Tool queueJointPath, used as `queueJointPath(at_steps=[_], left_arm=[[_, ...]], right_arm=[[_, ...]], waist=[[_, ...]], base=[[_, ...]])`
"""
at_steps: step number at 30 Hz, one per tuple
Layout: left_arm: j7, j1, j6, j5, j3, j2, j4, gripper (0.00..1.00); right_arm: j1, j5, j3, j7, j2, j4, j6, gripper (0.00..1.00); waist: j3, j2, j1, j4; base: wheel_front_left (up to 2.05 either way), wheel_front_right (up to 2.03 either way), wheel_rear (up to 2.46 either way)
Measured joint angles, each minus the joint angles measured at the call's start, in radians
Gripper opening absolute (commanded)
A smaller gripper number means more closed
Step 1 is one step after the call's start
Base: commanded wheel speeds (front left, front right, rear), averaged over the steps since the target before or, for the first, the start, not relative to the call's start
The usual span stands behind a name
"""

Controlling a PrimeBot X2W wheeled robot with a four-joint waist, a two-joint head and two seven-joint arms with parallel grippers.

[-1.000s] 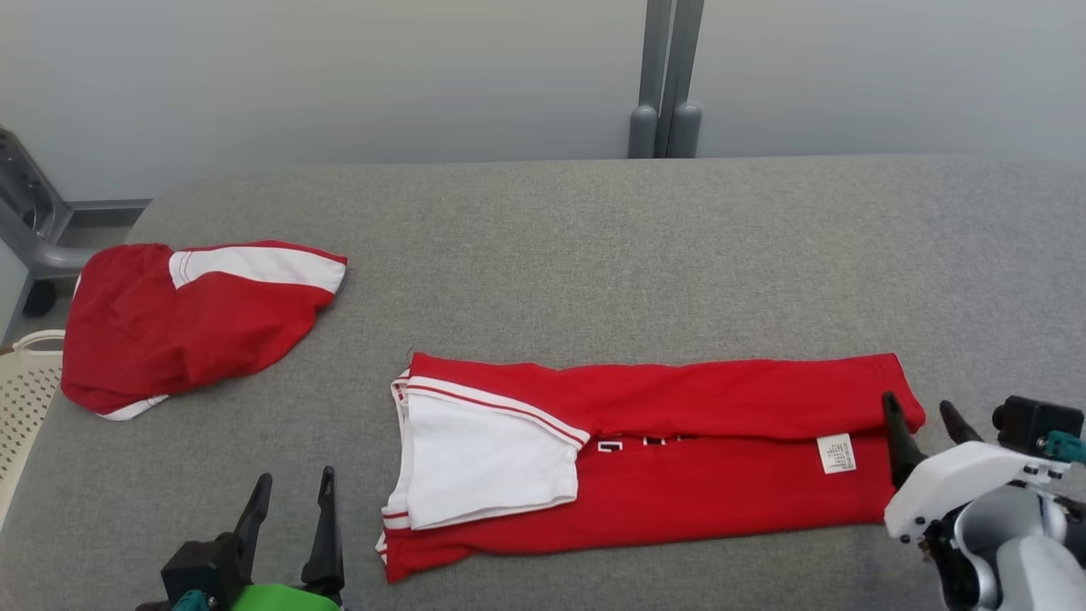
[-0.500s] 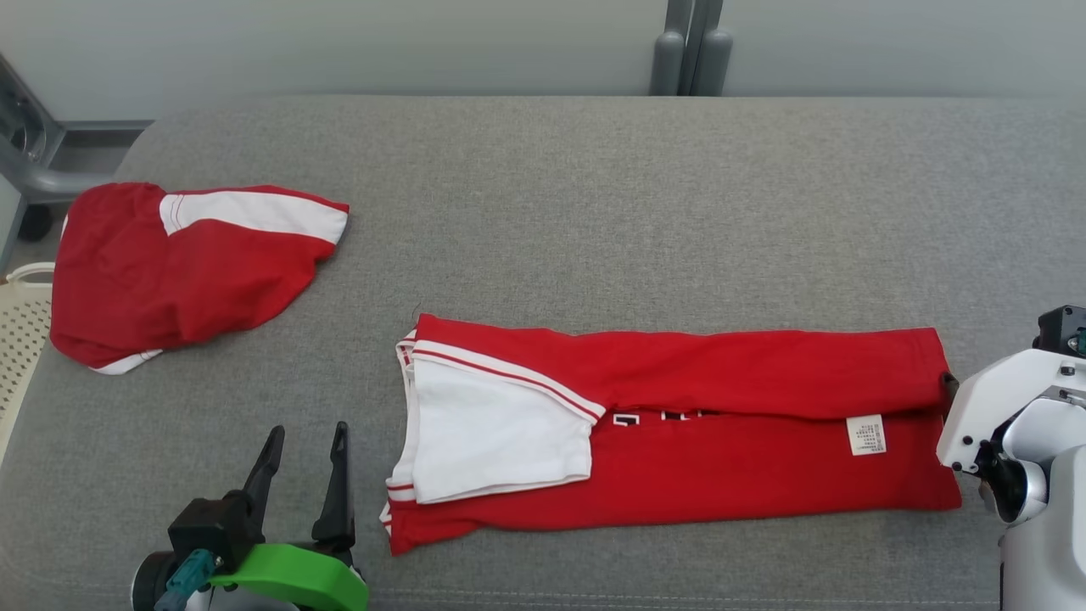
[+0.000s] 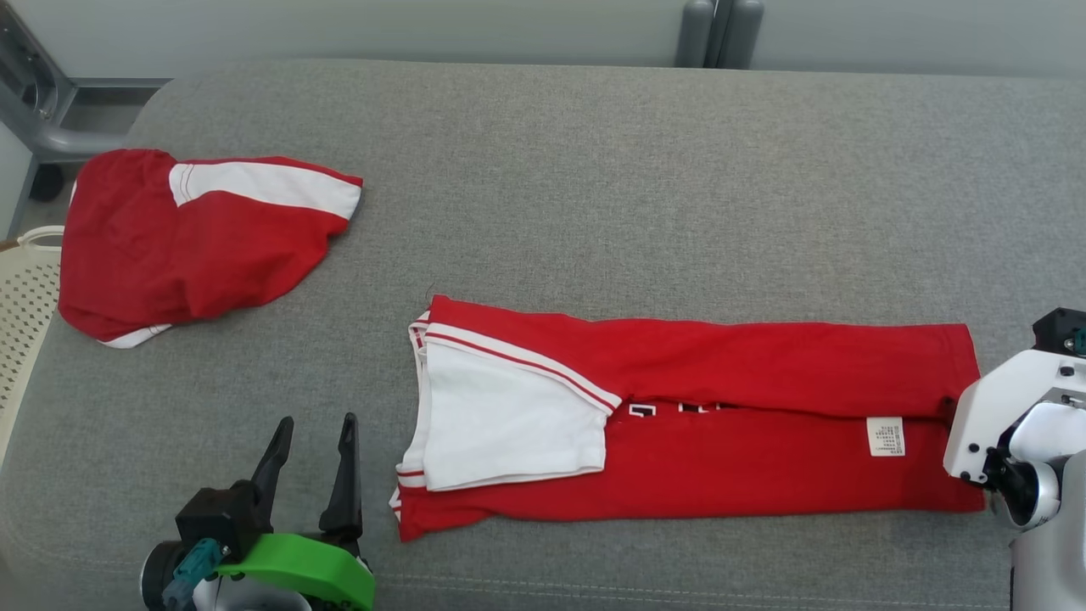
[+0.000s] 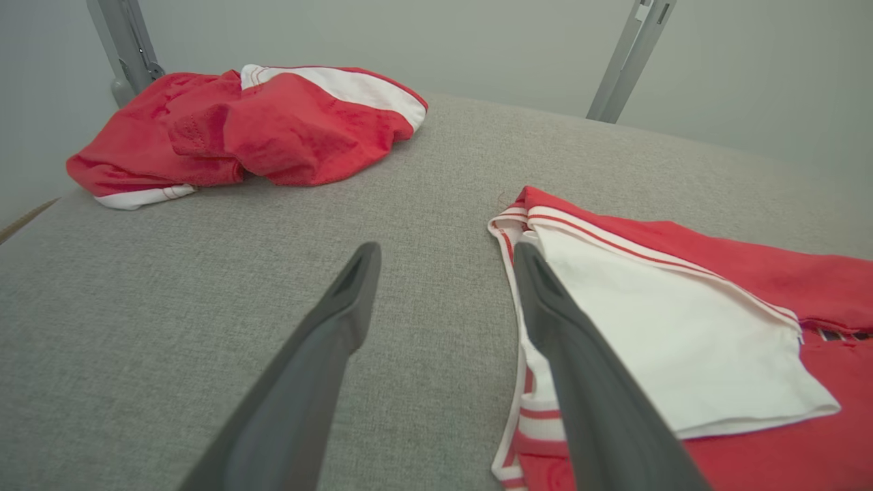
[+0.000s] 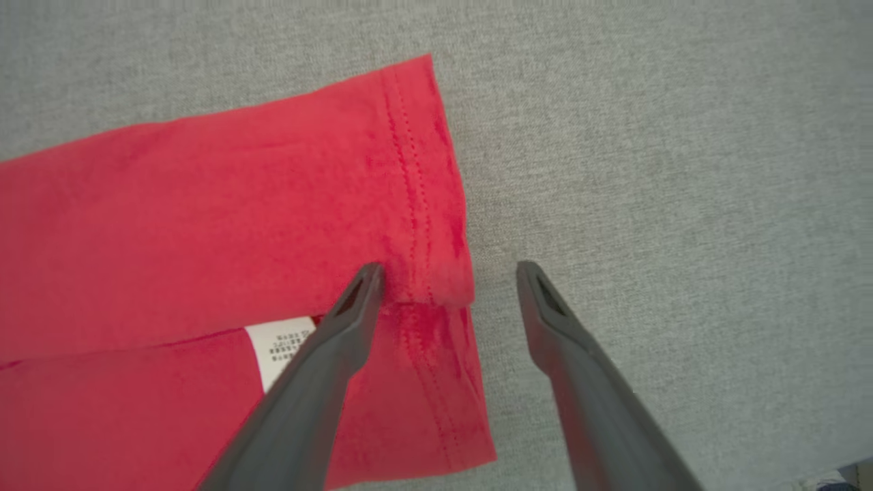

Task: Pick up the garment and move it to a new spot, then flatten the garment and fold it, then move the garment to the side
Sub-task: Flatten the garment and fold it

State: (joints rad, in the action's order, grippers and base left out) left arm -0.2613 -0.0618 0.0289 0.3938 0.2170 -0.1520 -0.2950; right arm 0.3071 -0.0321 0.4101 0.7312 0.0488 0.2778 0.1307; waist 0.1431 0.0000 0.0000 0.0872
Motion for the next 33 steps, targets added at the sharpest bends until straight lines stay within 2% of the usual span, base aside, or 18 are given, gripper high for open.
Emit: queueJointPath(at_steps=[7,15,18,19,20,23,24,33], left_arm=[[0.0,-0.013,0.012,-0.003,0.001,0.005,-0.003,1.0],[-0.001,-0.038,0.019,-0.009,0.009,0.006,-0.009,1.0],[-0.001,-0.053,0.023,-0.009,0.01,0.006,-0.014,1.0],[-0.001,-0.057,0.024,-0.009,0.011,0.007,-0.017,1.0],[-0.001,-0.059,0.024,-0.009,0.011,0.007,-0.019,1.0],[-0.001,-0.064,0.024,-0.008,0.011,0.009,-0.025,1.0],[-0.001,-0.065,0.024,-0.008,0.01,0.01,-0.026,1.0],[-0.001,-0.068,0.026,-0.009,0.007,0.019,-0.034,1.0]], right_arm=[[-0.008,-0.006,0.009,0.026,0.0,-0.03,0.0,1.0],[0.037,-0.007,0.025,0.034,0.0,0.026,0.0,1.0],[0.058,-0.006,0.032,0.051,0.002,0.053,0.0,0.79],[0.064,-0.005,0.034,0.054,0.002,0.061,0.0,0.67],[0.07,-0.002,0.037,0.061,0.002,0.068,0.0,0.47],[0.083,0.006,0.044,0.075,0.002,0.085,0.001,0.16],[0.086,0.006,0.045,0.079,0.002,0.089,0.001,0.0],[0.106,-0.027,0.121,0.059,-0.006,0.089,0.002,0.0]], waist=[[0.016,0.0,0.0,0.002],[0.058,0.0,0.0,0.009],[0.075,0.0,0.0,0.014],[0.079,0.0,0.0,0.016],[0.083,0.0,0.0,0.018],[0.089,0.0,0.0,0.024],[0.09,-0.0001,0.0,0.025],[0.074,0.0,0.0,0.021]], base=[[0.0,0.0,0.0],[0.0,0.0,0.0],[0.0,0.0,0.0],[0.0,0.0,0.0],[0.0,0.0,0.0],[0.0,0.0,0.0],[0.0,0.0,0.0],[0.0,0.0,0.0]])
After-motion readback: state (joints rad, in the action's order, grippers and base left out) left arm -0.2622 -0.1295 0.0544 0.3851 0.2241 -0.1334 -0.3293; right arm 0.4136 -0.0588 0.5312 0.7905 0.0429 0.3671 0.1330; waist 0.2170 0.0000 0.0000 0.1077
